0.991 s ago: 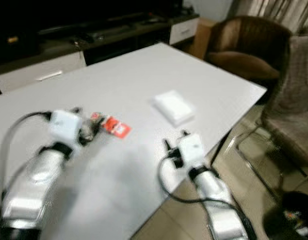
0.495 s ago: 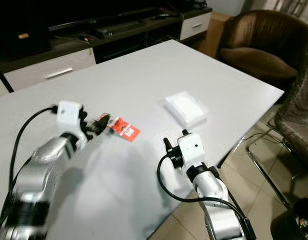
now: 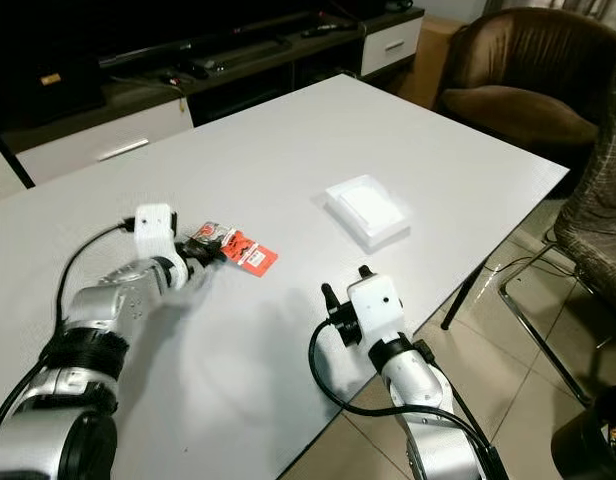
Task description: Picking trash to rubbish bin
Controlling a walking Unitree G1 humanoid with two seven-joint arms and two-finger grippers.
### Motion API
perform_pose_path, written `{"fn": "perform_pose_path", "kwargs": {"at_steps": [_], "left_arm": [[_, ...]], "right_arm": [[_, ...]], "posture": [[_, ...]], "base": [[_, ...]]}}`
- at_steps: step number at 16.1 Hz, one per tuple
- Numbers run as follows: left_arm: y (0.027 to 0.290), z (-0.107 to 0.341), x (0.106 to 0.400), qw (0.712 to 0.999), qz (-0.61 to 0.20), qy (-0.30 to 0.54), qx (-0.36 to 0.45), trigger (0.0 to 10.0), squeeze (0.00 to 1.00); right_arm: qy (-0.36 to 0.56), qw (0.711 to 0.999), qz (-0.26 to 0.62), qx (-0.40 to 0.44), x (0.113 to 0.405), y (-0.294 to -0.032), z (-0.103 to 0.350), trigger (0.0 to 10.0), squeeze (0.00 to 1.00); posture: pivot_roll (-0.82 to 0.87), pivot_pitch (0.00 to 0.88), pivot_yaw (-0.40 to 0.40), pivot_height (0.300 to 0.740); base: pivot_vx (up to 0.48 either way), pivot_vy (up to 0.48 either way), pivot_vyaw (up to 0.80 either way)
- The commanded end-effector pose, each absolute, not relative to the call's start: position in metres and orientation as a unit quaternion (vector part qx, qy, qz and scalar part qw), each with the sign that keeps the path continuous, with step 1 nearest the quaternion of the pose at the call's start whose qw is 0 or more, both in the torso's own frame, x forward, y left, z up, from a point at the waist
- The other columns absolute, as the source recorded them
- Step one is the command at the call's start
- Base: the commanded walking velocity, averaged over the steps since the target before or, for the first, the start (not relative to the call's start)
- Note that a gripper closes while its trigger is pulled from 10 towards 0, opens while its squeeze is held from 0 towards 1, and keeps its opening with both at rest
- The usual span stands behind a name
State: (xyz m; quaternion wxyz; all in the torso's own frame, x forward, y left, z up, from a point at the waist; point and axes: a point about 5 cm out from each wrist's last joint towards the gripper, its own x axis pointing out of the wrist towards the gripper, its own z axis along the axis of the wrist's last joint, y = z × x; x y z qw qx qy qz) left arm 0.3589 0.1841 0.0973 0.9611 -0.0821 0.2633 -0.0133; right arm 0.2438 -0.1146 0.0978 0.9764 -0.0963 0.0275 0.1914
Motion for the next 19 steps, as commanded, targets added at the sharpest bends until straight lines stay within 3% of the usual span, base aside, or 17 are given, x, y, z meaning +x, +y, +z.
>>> {"fn": "perform_pose_path", "kwargs": {"at_steps": [1, 2, 9, 10, 11, 12, 19], "left_arm": [[0.182, 0.103, 0.367, 0.961, -0.005, 0.254, -0.110, 10.0, 1.00], [0.180, 0.103, 0.370, 0.957, 0.001, 0.255, -0.140, 10.0, 1.00], [0.170, 0.103, 0.379, 0.958, -0.016, 0.247, -0.142, 10.0, 1.00], [0.171, 0.100, 0.377, 0.956, -0.012, 0.253, -0.148, 8.2, 0.55], [0.173, 0.098, 0.376, 0.956, -0.010, 0.255, -0.147, 3.3, 0.00], [0.173, 0.098, 0.376, 0.955, -0.008, 0.256, -0.150, 0.0, 0.00], [0.179, 0.094, 0.375, 0.946, 0.012, 0.265, -0.189, 0.0, 0.00]], "right_arm": [[0.022, 0.977, 0.189, -0.096, 0.244, -0.114, 0.102, 10.0, 0.00], [0.023, 0.977, 0.188, -0.097, 0.245, -0.114, 0.101, 10.0, 0.00], [0.029, 0.977, 0.190, -0.094, 0.243, -0.112, 0.100, 10.0, 0.00], [0.030, 0.977, 0.189, -0.094, 0.245, -0.112, 0.100, 10.0, 0.00], [0.030, 0.977, 0.190, -0.095, 0.246, -0.111, 0.100, 10.0, 0.00], [0.030, 0.977, 0.190, -0.095, 0.246, -0.111, 0.100, 10.0, 0.00], [0.028, 0.979, 0.180, -0.095, 0.251, -0.113, 0.100, 10.0, 0.00]], "posture": [[-0.09, 0.020, 0.027, 0.740], [-0.09, 0.019, 0.025, 0.740], [-0.10, 0.010, 0.026, 0.740], [-0.09, 0.009, 0.025, 0.740], [-0.09, 0.008, 0.025, 0.740], [-0.09, 0.005, 0.026, 0.740], [-0.10, 0.000, 0.027, 0.740]], "base": [[0.000, 0.000, 0.00], [0.000, 0.000, 0.00], [0.000, 0.000, 0.00], [0.000, 0.000, 0.00], [0.000, 0.000, 0.00], [0.000, 0.000, 0.00], [0.000, 0.000, 0.00]]}}
